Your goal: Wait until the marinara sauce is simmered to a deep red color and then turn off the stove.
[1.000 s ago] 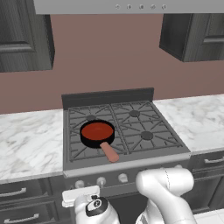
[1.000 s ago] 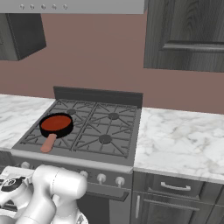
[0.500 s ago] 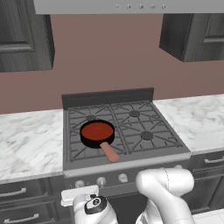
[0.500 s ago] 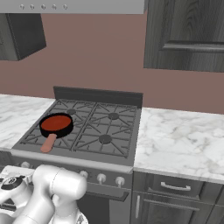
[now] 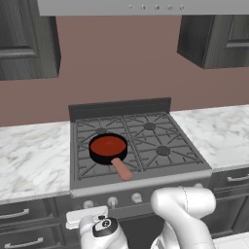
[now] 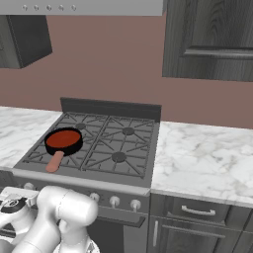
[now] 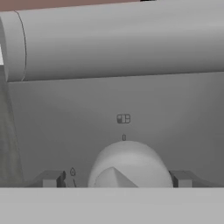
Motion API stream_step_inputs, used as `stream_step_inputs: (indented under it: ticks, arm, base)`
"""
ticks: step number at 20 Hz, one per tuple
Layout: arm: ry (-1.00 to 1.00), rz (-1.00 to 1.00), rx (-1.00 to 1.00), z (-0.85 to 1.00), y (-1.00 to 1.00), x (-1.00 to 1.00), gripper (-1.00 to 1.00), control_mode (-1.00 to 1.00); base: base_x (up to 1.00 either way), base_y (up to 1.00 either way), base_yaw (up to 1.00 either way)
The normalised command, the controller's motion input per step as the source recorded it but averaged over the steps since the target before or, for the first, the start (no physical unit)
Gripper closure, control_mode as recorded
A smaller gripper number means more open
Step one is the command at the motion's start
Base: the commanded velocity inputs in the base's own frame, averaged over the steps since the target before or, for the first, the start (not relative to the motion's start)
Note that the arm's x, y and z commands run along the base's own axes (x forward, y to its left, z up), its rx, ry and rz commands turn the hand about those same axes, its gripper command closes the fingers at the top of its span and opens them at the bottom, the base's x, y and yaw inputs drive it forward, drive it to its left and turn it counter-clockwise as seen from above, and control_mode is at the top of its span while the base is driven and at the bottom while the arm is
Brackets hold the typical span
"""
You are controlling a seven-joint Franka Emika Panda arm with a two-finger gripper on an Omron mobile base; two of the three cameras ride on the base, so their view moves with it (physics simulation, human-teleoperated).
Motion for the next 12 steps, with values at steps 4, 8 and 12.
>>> stream_step_inputs:
  ticks: [4, 8, 12]
  arm:
    - [0.00, 0.00, 0.00, 0.00, 0.00, 0.00, 1.00, -1.00]
    - [0.00, 0.00, 0.00, 0.00, 0.00, 0.00, 1.00, -1.00]
    - [0.00, 0.00, 0.00, 0.00, 0.00, 0.00, 1.00, -1.00]
  base:
    - [0.00, 0.00, 0.00]
    - [0.00, 0.00, 0.00]
    - [0.00, 0.00, 0.00]
